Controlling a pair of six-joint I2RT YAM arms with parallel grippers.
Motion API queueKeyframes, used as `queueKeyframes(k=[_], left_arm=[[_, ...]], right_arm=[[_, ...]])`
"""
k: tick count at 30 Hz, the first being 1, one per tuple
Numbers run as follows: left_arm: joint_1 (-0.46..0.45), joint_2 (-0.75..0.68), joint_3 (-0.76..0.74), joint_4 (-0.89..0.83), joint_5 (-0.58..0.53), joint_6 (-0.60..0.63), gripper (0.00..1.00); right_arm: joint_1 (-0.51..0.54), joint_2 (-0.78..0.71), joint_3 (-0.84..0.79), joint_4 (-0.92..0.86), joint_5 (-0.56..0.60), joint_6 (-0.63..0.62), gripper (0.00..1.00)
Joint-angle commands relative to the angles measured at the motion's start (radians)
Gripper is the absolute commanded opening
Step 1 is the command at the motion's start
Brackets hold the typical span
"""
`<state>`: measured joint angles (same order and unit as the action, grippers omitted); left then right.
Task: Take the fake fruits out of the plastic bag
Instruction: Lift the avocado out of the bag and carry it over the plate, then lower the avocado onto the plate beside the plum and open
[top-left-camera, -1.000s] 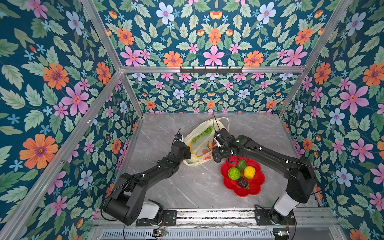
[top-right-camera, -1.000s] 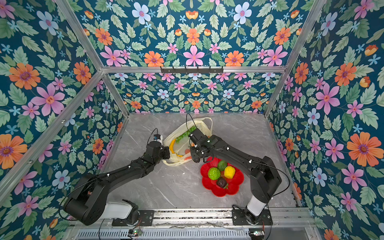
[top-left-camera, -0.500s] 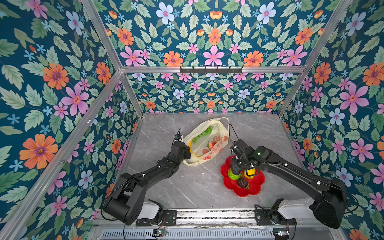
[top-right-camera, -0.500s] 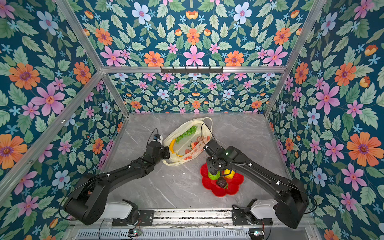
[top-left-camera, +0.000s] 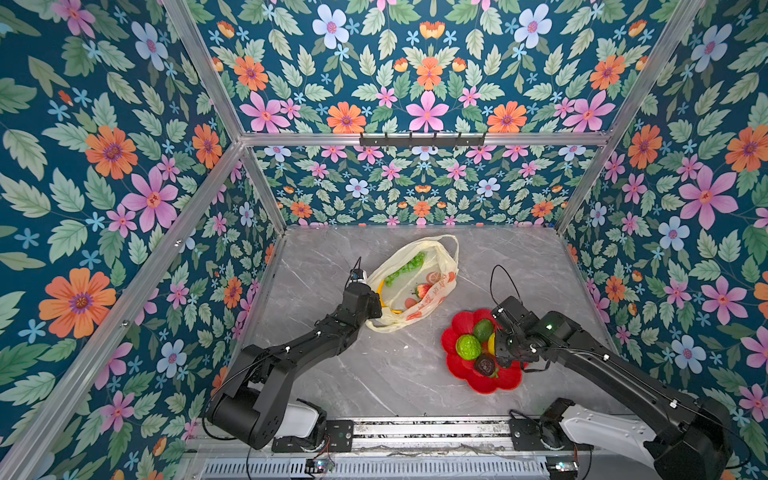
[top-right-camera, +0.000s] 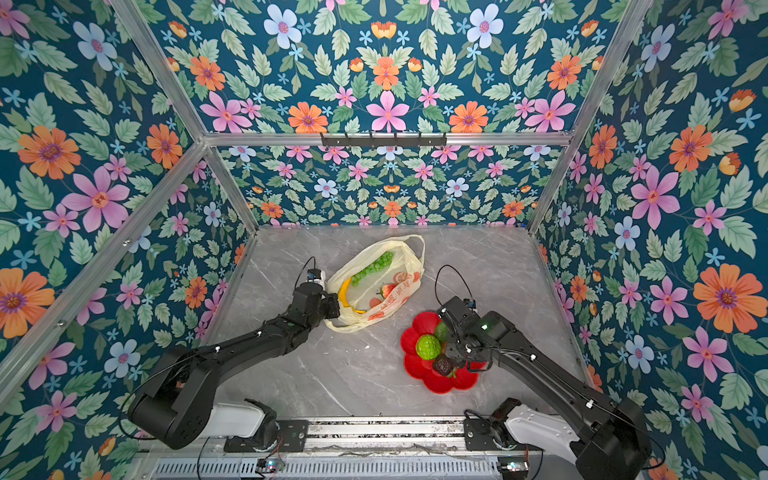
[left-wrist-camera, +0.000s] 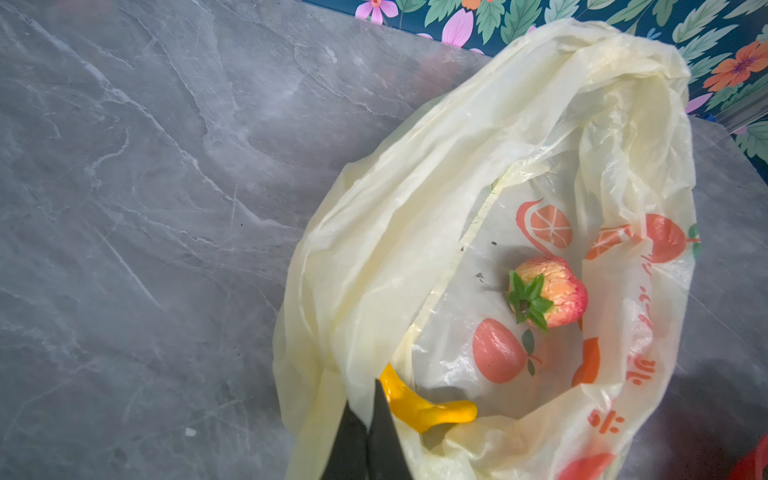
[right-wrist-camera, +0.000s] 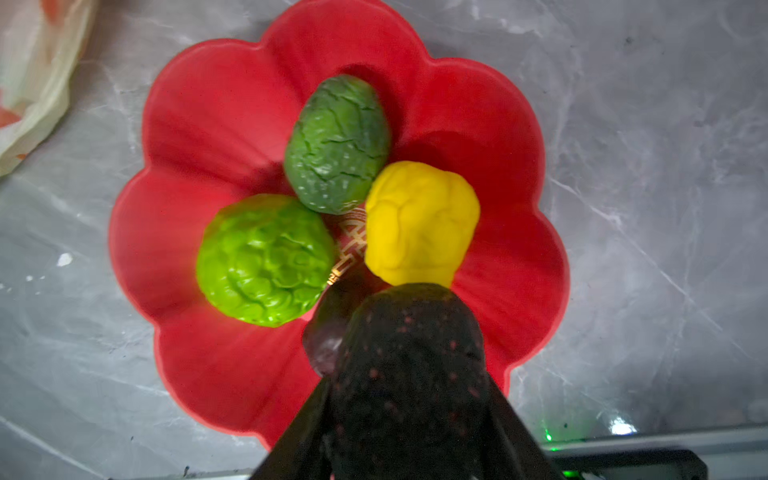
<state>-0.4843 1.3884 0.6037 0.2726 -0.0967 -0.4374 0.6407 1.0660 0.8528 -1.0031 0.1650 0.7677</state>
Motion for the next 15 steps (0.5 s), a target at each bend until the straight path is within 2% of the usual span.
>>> queueKeyframes(k=[1,15], left_arm=[[0.001,0.001,0.004,0.005,-0.008,0.011,0.02],[0.001,0.003,0.005,0.006,-0.006,0.011,0.02]], right_arm=[[-0.010,-0.021,-0.031,-0.018,0.036,0.066,0.39],[-0.016,-0.011,-0.126,0.041,0.018,0.122,0.40]])
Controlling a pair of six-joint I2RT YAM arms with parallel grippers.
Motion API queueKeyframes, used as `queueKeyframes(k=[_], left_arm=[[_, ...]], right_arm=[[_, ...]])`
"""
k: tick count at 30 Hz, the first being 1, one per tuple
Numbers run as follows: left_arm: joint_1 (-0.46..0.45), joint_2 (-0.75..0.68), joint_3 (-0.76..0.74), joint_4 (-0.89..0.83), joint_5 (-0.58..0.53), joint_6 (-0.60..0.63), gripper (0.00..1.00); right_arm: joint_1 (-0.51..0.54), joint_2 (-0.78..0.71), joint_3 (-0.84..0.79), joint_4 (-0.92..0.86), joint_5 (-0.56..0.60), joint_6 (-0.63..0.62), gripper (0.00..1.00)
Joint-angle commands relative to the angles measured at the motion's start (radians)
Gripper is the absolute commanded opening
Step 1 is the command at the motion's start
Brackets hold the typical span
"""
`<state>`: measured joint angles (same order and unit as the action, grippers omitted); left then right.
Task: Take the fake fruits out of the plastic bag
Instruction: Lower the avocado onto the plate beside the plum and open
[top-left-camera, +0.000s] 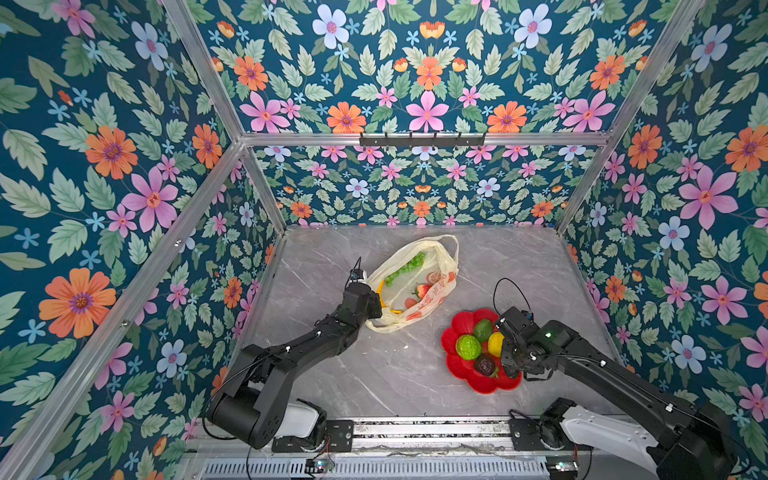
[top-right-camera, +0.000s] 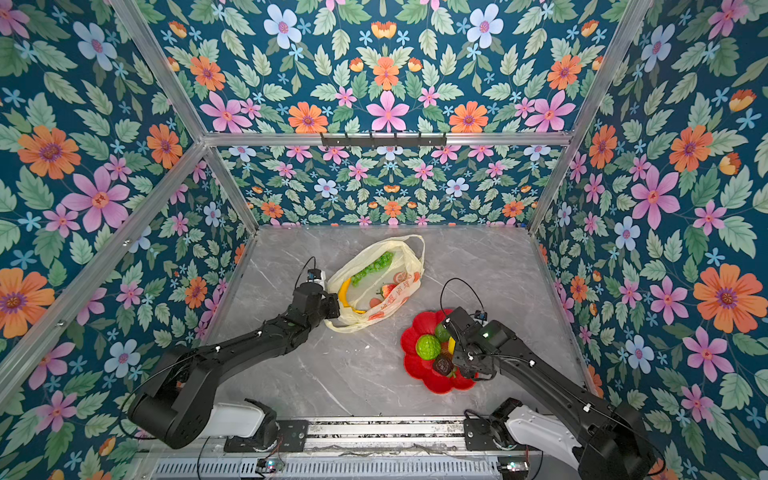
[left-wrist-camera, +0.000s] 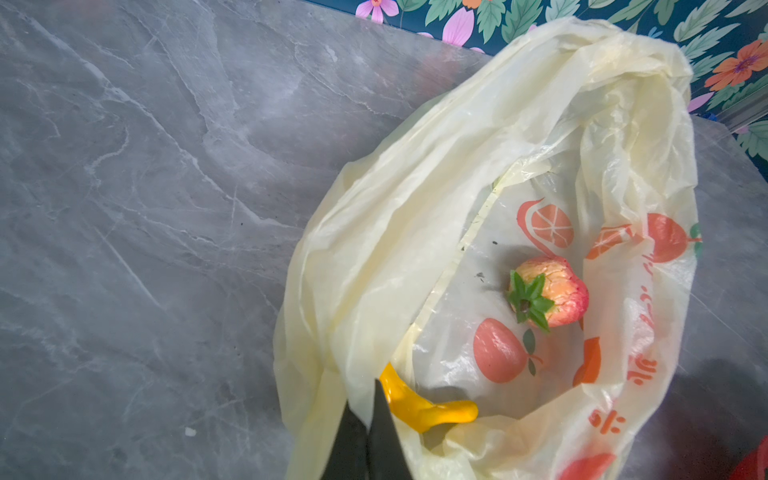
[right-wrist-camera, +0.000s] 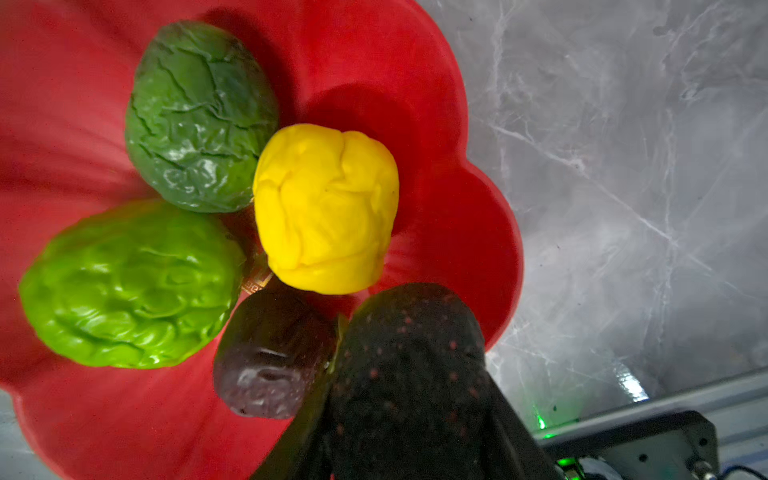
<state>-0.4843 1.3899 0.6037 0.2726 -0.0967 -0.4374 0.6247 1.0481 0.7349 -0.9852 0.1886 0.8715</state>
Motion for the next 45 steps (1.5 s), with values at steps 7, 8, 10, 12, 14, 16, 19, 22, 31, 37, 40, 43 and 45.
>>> queueKeyframes(k=[7,8,10,12,14,16,19,22,31,37,40,43,45], left_arm=[[0.001,0.006,0.006,0.007,-0.005,0.009,0.02],[0.001,0.005,0.006,0.007,-0.005,0.009,0.02],[0.001,0.003,0.005,0.007,-0.005,0.009,0.02],[0.001,0.004,0.006,0.007,-0.006,0.009,0.02],[0.001,0.005,0.006,0.007,-0.006,0.009,0.02],[0.001,0.006,0.006,0.008,-0.006,0.009,0.02],[0.001,0.008,0.006,0.008,-0.006,0.009,0.02],[0.001,0.010,0.007,0.008,-0.006,0.009,0.02],[0.001,0.010,0.008,0.010,-0.002,0.009,0.02],[0.001,0.014,0.008,0.013,0.000,0.009,0.02],[0.001,0.009,0.005,0.016,0.000,0.009,0.02],[0.001,0.003,0.002,0.017,0.000,0.011,0.02],[0.001,0.004,0.002,0.017,0.004,0.012,0.02]], right_arm=[[0.001,0.023,-0.031,0.046,-0.026,0.021,0.41],[0.000,0.025,-0.032,0.051,-0.030,0.020,0.41],[-0.001,0.034,-0.036,0.059,-0.039,0.021,0.41],[0.001,0.042,-0.038,0.065,-0.043,0.018,0.41],[0.000,0.050,-0.041,0.067,-0.043,0.017,0.41],[0.000,0.054,-0.042,0.075,-0.046,0.017,0.42],[0.001,0.058,-0.051,0.099,-0.056,0.017,0.42],[0.000,0.069,-0.050,0.112,-0.063,0.014,0.42],[0.000,0.093,-0.046,0.138,-0.069,0.009,0.47],[0.001,0.099,-0.037,0.137,-0.067,0.007,0.57],[0.001,0.096,-0.037,0.137,-0.061,0.006,0.60],[0.001,0.088,-0.038,0.138,-0.058,0.005,0.63],[0.001,0.080,-0.037,0.139,-0.055,-0.001,0.67]])
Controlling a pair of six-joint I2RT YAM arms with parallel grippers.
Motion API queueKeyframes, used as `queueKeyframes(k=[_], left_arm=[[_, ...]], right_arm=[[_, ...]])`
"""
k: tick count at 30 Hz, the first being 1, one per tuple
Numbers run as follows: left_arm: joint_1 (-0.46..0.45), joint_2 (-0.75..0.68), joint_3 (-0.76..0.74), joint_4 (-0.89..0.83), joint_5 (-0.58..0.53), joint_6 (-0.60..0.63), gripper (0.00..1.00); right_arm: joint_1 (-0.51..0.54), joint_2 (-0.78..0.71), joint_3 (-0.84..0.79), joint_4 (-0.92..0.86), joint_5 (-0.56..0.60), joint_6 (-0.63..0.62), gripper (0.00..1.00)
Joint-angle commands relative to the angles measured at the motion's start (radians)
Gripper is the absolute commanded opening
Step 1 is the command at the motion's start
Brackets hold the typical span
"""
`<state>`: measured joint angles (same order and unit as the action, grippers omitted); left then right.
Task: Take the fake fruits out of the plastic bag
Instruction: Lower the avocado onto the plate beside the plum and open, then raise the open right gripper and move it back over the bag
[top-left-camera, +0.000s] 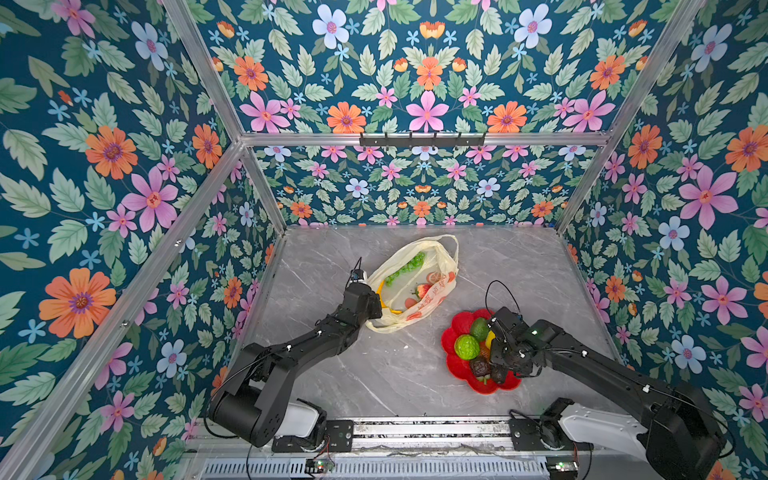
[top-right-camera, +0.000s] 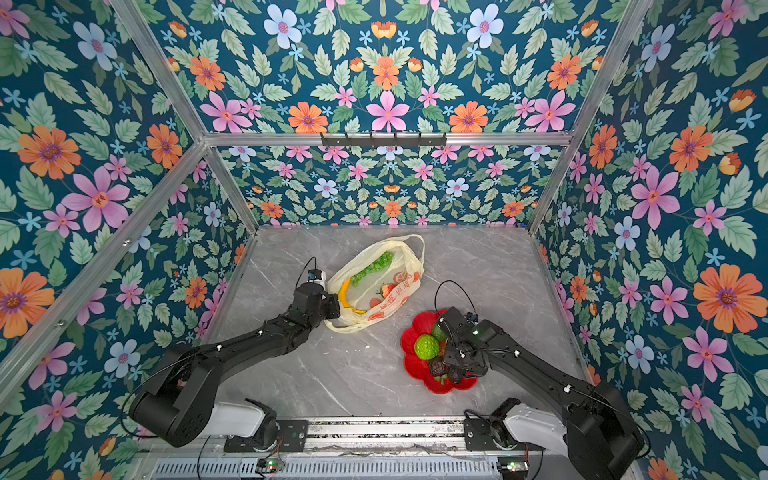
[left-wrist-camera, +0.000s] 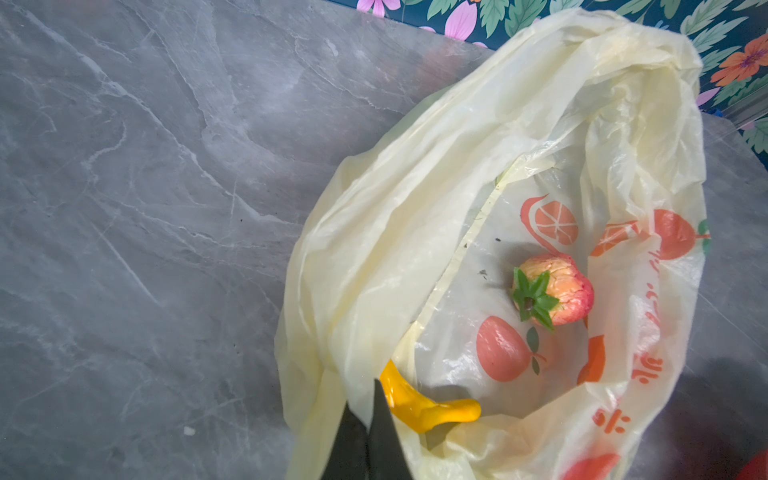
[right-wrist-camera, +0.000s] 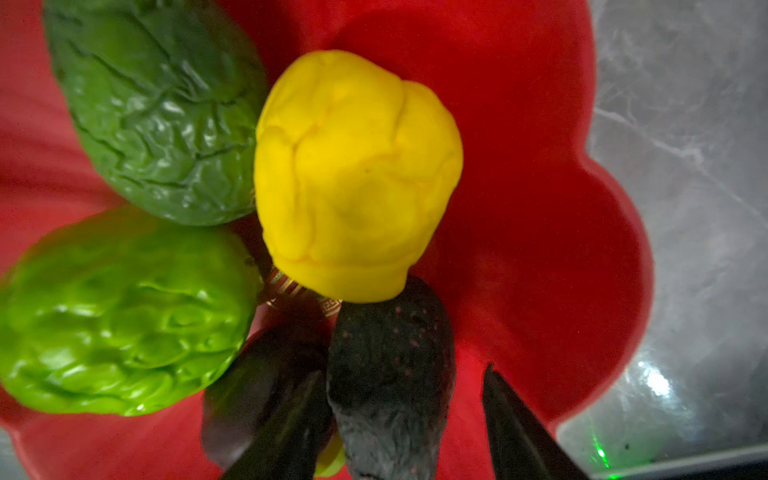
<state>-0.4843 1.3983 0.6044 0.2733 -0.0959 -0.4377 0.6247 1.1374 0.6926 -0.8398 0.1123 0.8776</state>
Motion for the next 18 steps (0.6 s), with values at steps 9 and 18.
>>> queueKeyframes(k=[9,18], left_arm=[[-0.014,-0.006,0.005,0.020,0.004,0.026,0.00],[-0.048,-0.017,0.008,0.021,-0.007,0.039,0.00]], right_arm=[[0.001,-0.033,0.043,-0.033,0.071,-0.029,0.72],[0.001,-0.027,0.155,0.062,0.076,-0.120,0.72]])
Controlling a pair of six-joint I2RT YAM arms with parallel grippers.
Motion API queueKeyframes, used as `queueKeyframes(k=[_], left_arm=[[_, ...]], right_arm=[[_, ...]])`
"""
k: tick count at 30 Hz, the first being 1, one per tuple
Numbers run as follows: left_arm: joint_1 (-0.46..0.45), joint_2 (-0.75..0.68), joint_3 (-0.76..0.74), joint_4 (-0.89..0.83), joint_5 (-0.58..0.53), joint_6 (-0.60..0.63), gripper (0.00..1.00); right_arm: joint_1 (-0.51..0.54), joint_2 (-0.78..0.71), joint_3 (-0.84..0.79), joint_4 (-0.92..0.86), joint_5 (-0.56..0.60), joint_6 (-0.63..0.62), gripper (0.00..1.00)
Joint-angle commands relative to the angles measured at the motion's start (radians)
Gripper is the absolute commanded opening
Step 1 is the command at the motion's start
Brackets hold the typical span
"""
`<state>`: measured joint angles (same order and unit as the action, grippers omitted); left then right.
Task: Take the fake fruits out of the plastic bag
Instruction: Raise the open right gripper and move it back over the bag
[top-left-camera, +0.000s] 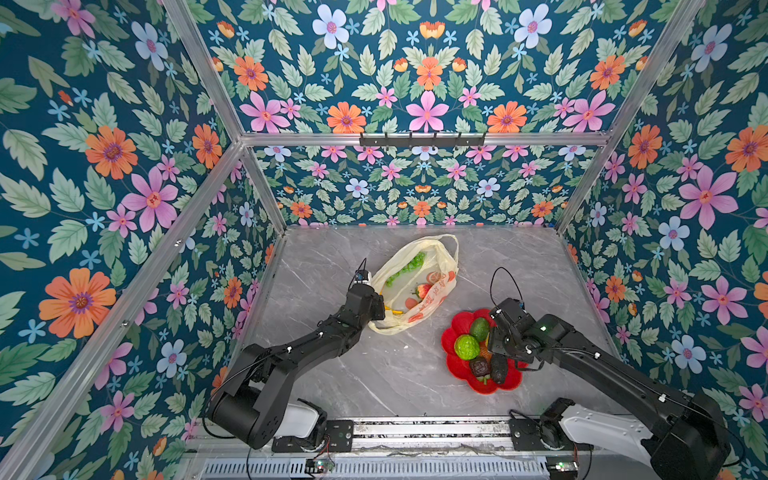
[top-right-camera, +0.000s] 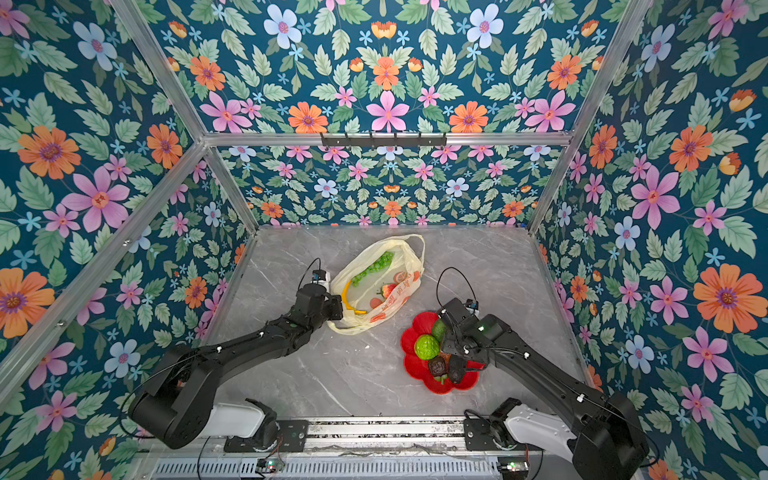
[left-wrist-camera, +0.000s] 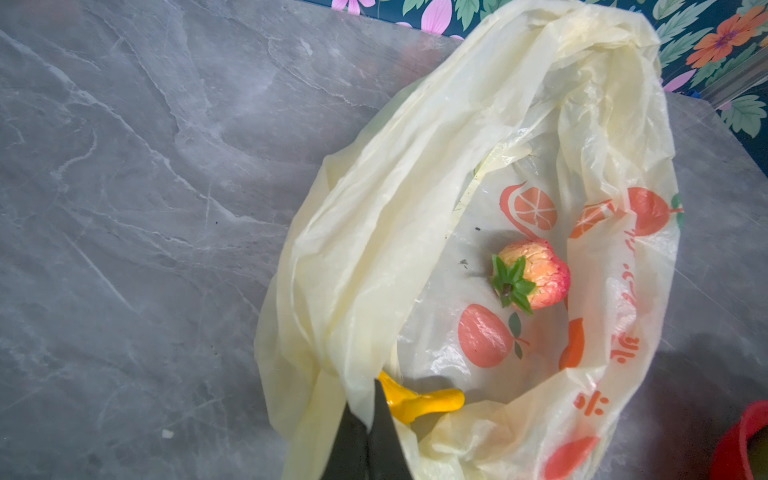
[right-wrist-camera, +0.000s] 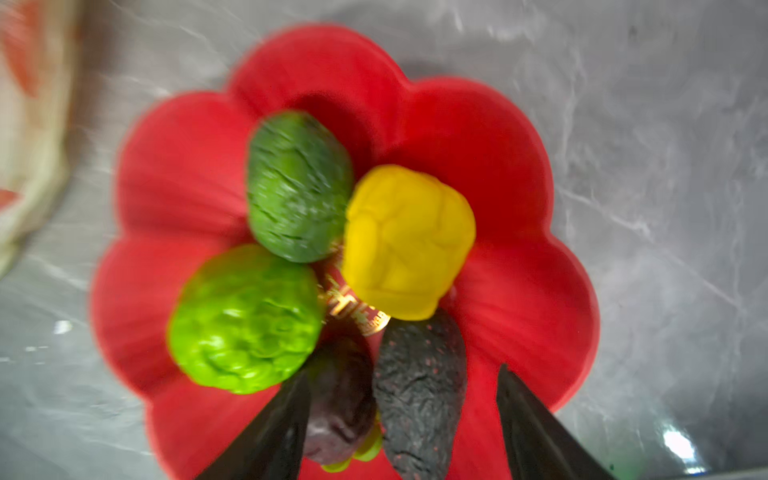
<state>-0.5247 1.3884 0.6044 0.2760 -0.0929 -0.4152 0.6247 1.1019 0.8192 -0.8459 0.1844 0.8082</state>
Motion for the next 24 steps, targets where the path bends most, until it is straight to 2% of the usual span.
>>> queueKeyframes(k=[1,7,15,19,24], left_arm=[[-0.013,-0.008,0.010,0.019,-0.015,0.017,0.00],[-0.028,-0.052,-0.031,0.028,-0.043,-0.039,0.00],[-0.027,-0.145,-0.069,-0.079,-0.069,-0.079,0.00],[-0.027,-0.178,-0.126,-0.059,-0.070,-0.063,0.00],[-0.028,-0.149,-0.167,0.037,-0.029,-0.037,0.00]], right_arm=[[0.002,0.023,0.044,0.102,-0.013,-0.063,0.71],[0.035,0.170,0.190,0.263,-0.076,-0.128,0.69],[0.092,0.446,0.394,0.449,-0.178,-0.197,0.62],[0.102,0.607,0.519,0.458,-0.223,-0.208,0.55],[0.124,0.761,0.666,0.441,-0.257,-0.191,0.47]])
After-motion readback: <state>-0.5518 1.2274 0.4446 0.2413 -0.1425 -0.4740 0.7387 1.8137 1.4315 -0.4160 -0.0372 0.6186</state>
